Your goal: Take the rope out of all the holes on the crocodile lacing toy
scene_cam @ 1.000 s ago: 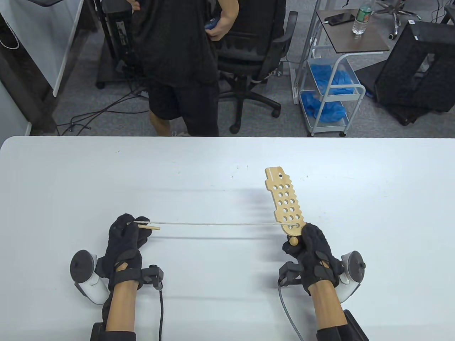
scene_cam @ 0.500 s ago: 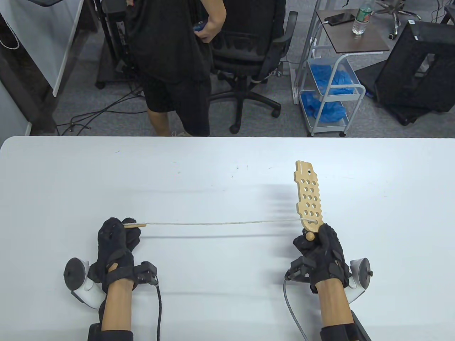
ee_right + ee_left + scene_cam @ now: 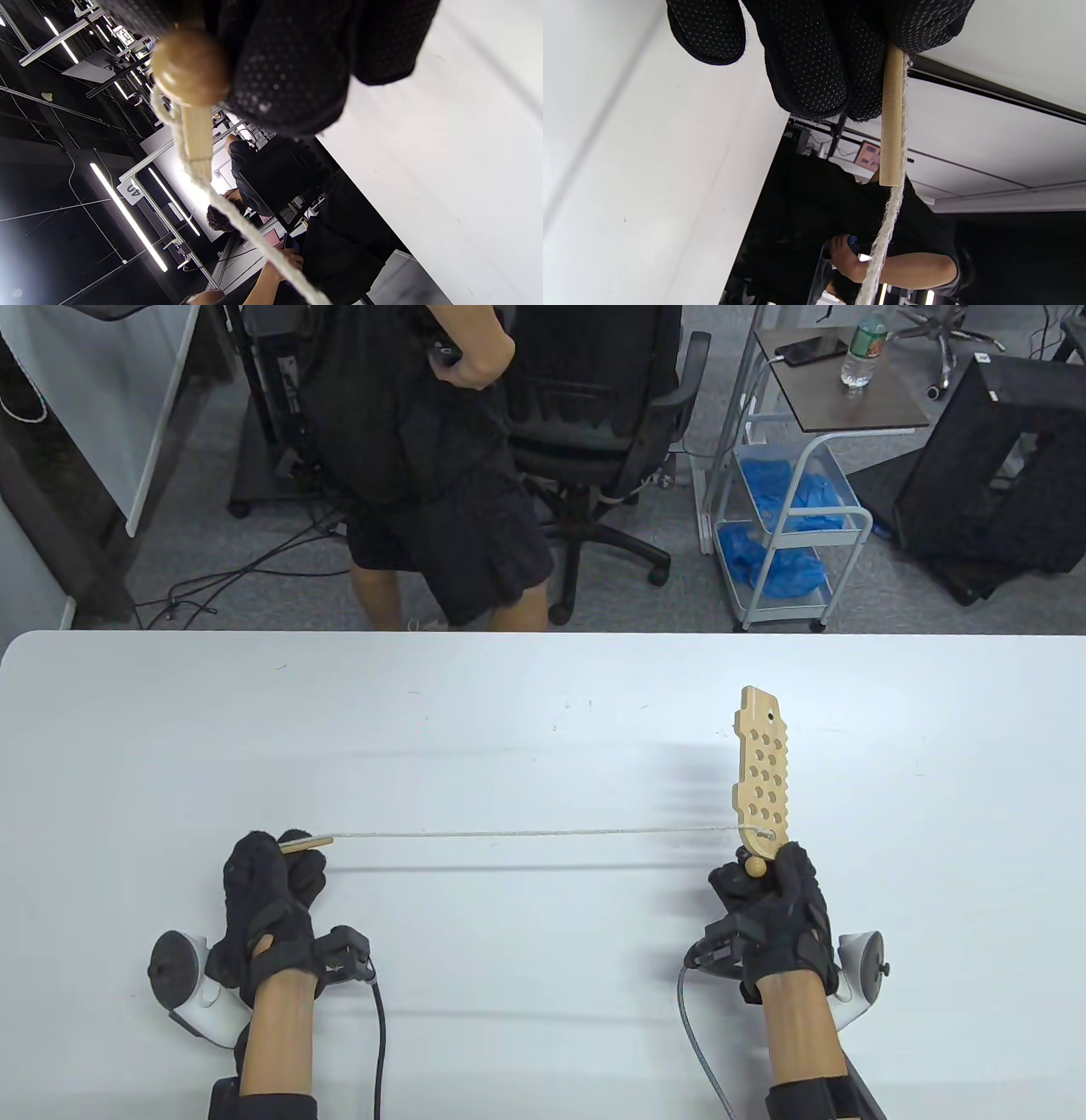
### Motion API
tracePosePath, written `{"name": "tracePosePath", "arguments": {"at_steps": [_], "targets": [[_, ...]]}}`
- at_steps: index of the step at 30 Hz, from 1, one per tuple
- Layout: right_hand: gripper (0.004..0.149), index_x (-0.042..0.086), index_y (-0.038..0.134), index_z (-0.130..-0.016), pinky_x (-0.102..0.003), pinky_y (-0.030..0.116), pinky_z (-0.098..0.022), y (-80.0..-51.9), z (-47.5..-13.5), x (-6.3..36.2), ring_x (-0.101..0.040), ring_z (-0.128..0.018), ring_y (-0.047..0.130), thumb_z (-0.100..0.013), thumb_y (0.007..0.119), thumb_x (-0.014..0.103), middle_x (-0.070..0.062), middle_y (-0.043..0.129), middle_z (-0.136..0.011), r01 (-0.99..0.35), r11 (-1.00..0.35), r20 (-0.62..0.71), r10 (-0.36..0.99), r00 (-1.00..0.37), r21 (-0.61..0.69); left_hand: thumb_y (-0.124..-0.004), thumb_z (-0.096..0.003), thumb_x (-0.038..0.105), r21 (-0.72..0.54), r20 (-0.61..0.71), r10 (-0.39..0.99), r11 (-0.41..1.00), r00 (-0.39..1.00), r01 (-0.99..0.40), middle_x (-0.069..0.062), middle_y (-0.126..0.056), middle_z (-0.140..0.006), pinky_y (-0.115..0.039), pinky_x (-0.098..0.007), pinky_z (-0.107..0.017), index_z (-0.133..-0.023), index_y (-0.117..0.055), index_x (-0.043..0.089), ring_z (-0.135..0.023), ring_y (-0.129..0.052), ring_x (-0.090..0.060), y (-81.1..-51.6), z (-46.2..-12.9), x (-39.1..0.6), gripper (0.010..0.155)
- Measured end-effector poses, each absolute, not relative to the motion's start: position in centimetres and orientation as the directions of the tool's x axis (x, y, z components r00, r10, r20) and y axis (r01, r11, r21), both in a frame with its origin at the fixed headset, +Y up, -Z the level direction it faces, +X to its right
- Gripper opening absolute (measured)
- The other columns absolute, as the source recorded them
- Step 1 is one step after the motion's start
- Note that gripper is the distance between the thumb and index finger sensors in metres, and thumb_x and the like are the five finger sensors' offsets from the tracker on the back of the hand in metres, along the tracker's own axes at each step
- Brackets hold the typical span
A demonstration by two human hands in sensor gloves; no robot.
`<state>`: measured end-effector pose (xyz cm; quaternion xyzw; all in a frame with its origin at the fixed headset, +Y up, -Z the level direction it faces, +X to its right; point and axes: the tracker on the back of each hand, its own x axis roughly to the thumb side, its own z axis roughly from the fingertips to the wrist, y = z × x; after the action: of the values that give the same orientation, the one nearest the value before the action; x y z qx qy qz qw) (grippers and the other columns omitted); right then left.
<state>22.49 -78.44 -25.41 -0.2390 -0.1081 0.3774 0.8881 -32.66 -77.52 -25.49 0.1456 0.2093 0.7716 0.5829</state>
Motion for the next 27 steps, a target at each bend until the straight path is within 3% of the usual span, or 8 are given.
{"name": "tracePosePath", "arguments": {"at_steps": [21, 27], "targets": [[0.046, 0.009, 0.059, -0.088, -0.055, 0.077, -0.05, -78.83, -25.22, 22.56, -0.024, -0.039, 0.099, -0.051, 0.069, 0.036, -0.013, 0.087, -0.068, -0.533, 0.664, 0.033, 0.642, 0.766, -0.525, -0.067, -0.0552, 0.047, 0.54, -0.022, 0.945, -0.264, -0.326, -0.799, 0.012, -0.094, -0.082, -0.073, -0.049, -0.069, -0.099, -0.06, 0.035, -0.066, -0.096, -0.007, -77.93, -25.19, -32.72, 0.046], [0.046, 0.009, 0.059, -0.087, -0.055, 0.077, -0.05, -78.79, -25.27, 22.3, -0.025, -0.039, 0.099, -0.051, 0.069, 0.036, -0.013, 0.087, -0.068, -0.555, 0.649, 0.025, 0.661, 0.75, -0.52, -0.071, -0.0544, 0.042, 0.533, -0.012, 0.955, -0.244, -0.295, -0.81, 0.011, -0.094, -0.081, -0.073, -0.05, -0.068, -0.099, -0.061, 0.035, -0.065, -0.097, -0.008, -77.78, -25.35, -32.59, 0.046]]}}
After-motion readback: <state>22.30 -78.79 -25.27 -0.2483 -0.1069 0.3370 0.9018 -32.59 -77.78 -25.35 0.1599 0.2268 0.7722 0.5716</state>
